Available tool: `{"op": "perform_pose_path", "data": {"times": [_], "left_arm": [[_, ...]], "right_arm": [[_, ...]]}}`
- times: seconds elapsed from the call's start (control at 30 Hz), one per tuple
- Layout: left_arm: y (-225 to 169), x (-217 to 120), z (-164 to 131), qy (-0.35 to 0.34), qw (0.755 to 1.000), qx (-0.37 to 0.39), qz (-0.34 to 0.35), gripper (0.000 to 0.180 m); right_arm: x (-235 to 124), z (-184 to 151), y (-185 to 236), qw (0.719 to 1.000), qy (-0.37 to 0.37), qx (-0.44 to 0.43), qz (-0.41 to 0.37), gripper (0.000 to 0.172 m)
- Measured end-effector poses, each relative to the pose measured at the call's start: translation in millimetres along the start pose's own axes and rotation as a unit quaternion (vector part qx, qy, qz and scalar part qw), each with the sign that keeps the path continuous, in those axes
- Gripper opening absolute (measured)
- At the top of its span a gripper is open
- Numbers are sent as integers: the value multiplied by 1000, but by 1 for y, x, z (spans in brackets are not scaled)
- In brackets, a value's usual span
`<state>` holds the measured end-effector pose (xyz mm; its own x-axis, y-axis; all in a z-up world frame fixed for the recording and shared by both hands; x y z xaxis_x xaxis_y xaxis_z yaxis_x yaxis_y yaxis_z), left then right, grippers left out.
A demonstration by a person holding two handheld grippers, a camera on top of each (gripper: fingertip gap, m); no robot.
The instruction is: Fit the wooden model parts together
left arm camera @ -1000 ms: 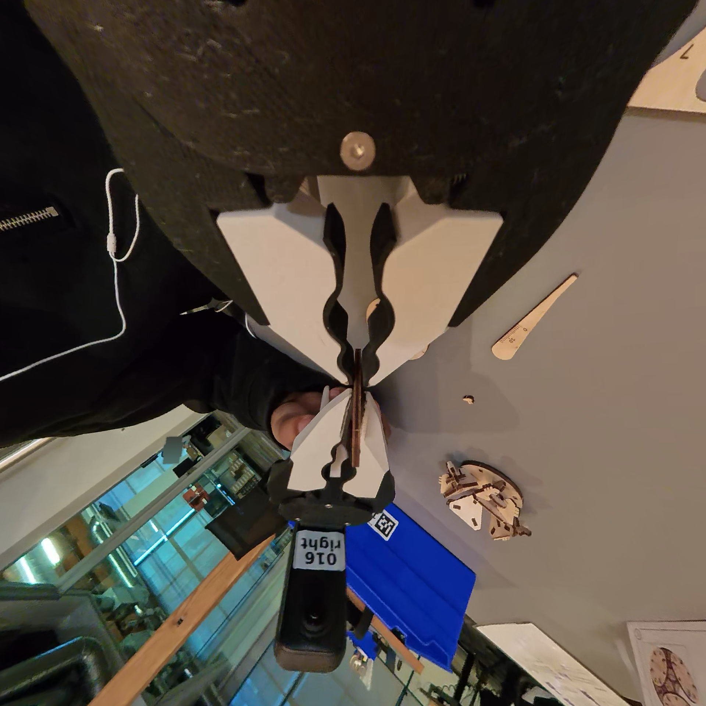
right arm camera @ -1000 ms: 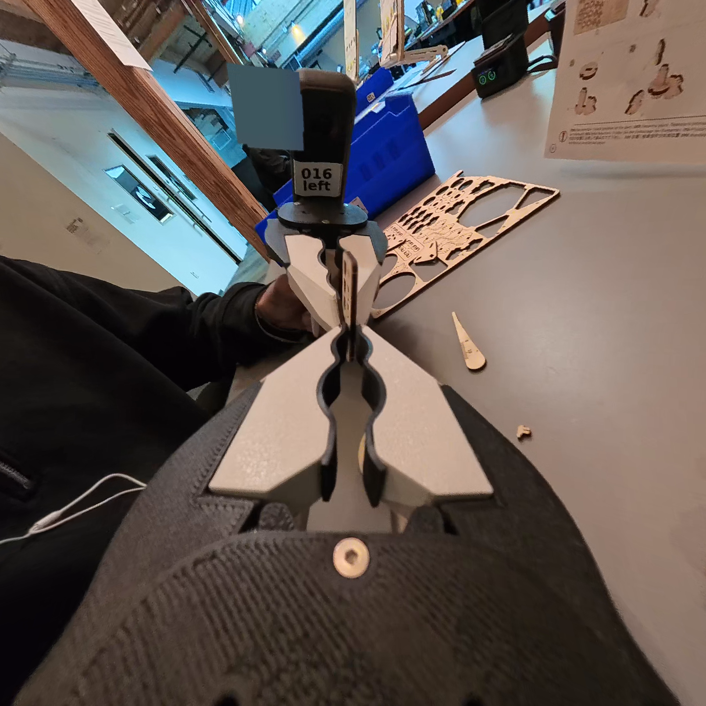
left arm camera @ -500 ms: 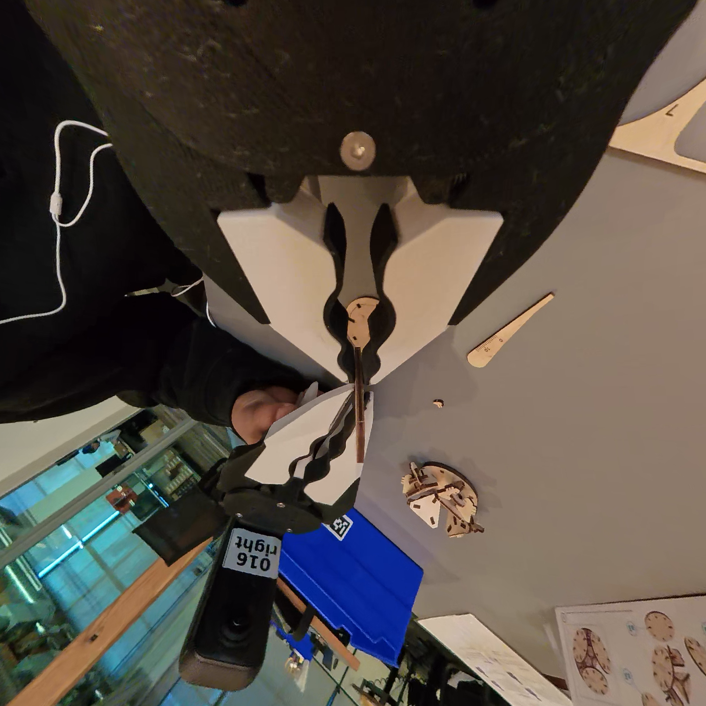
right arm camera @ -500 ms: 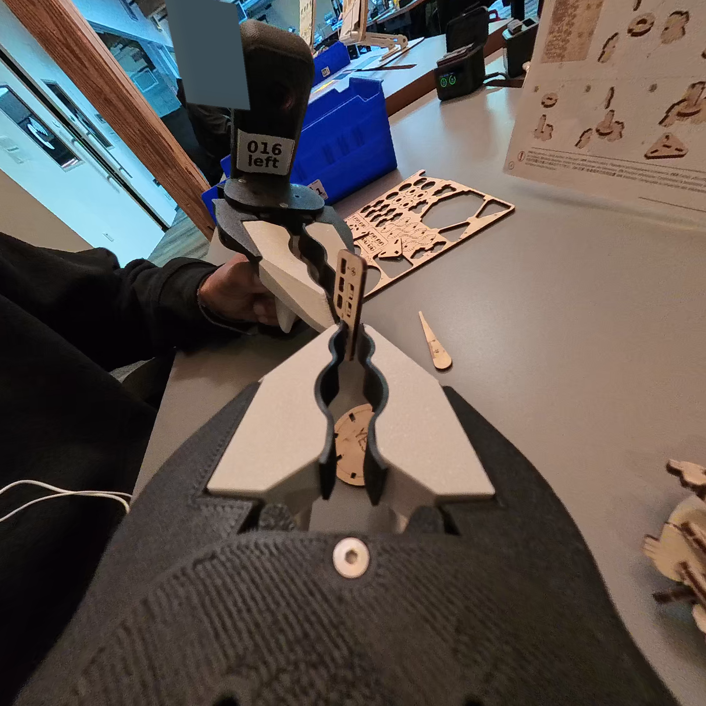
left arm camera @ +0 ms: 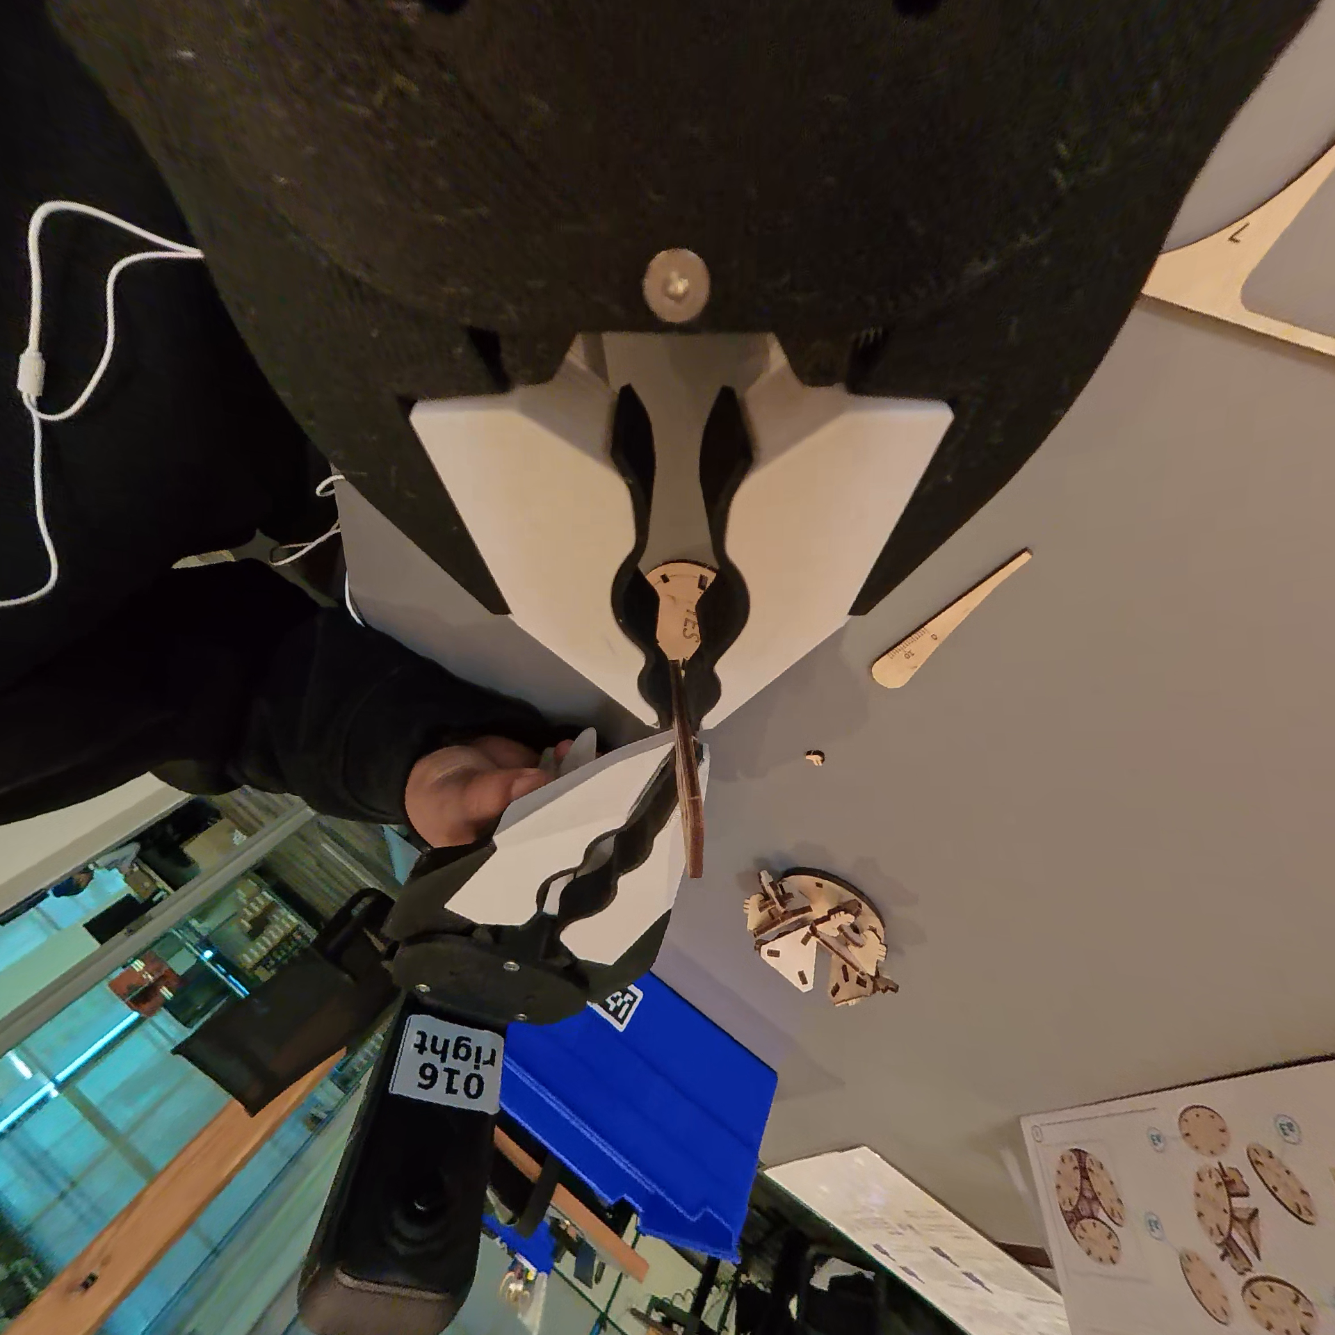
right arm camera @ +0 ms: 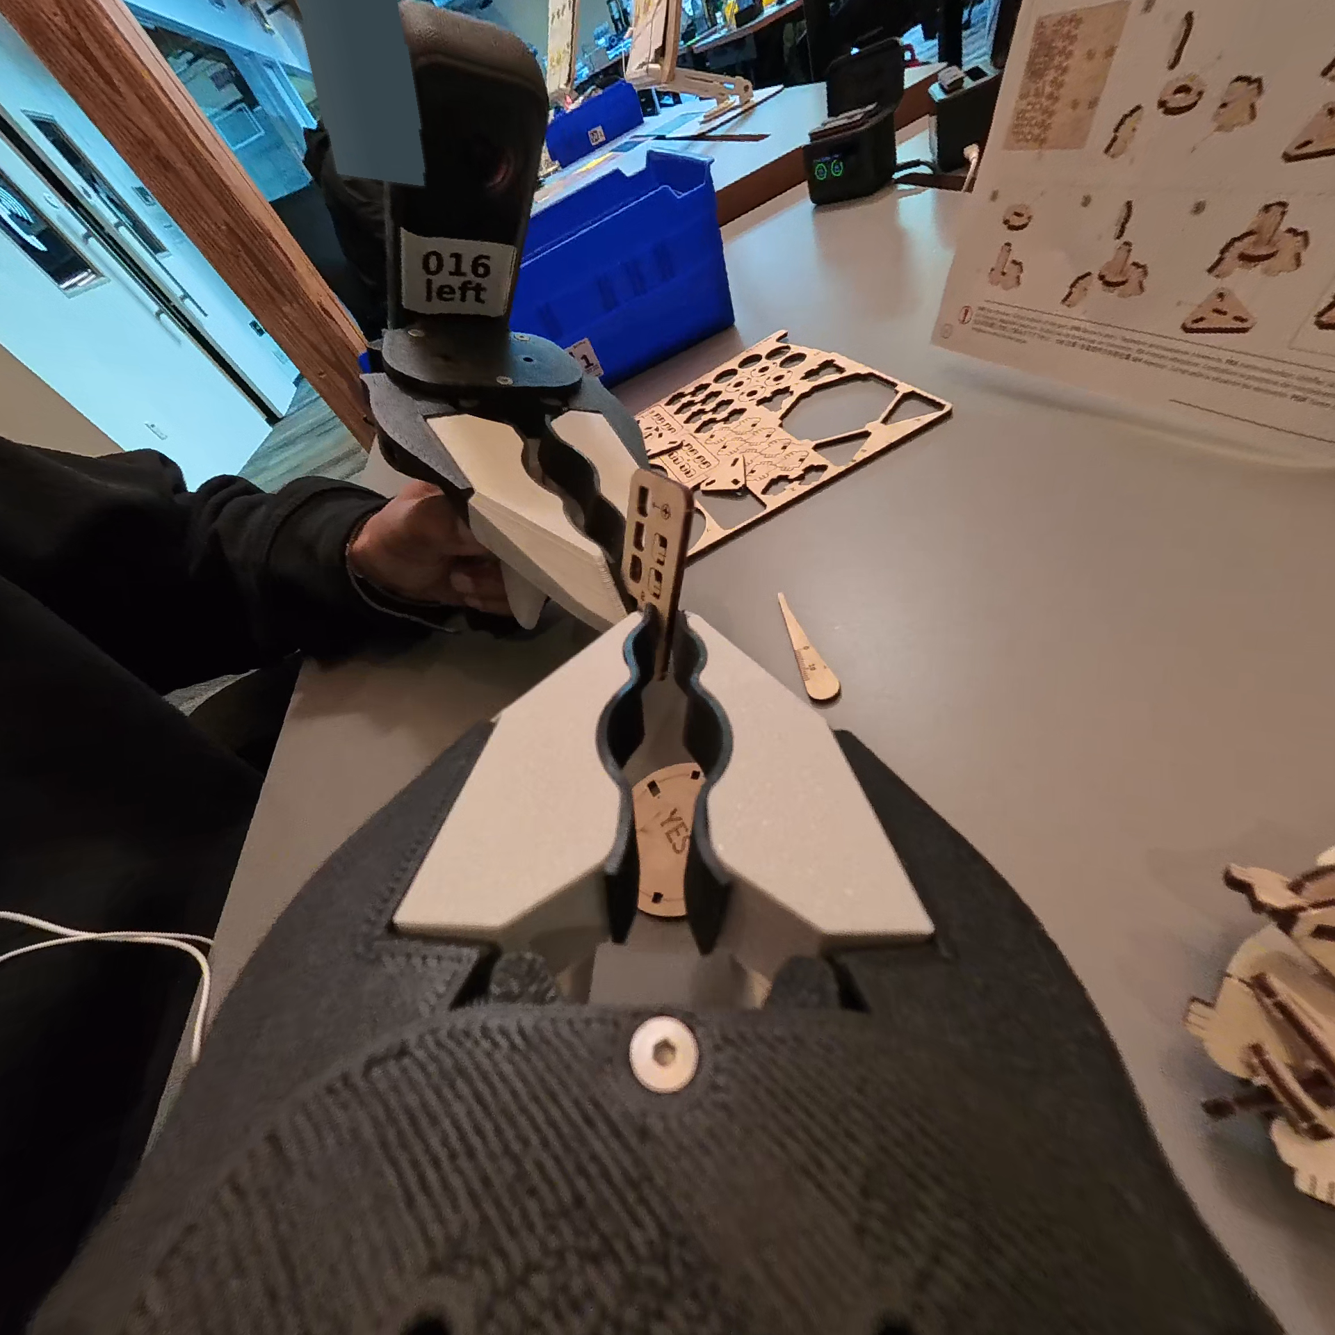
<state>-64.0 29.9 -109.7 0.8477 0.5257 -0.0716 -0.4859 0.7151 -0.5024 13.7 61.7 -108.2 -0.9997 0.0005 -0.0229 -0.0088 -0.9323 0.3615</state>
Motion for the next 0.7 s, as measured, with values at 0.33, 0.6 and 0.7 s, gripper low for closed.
{"op": "perform_pose_path", "data": {"times": [0.33,0.6,0.7], "left_arm": [[5,-3,6,-20,996,-70,-51,1],[9,-5,5,-17,995,-82,-58,1],[6,-2,0,-2,994,-82,-66,1]], "right_arm": [[2,7,-2,999,-33,10,6,11],[-2,12,-4,998,-63,29,7,14],[0,11,-1,997,-61,36,19,10]]}}
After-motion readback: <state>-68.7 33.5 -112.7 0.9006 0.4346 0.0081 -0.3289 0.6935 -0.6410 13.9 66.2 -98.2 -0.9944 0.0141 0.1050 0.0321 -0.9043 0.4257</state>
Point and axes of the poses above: each gripper's, where its closed fingertips meet, x out along the fingers, z out of its top, y = z × x across the jaws, the point moved 5 cm from there along -x, back along the fingers, and after that the axes turned 14 degrees about -y, right-handed, at the moved point
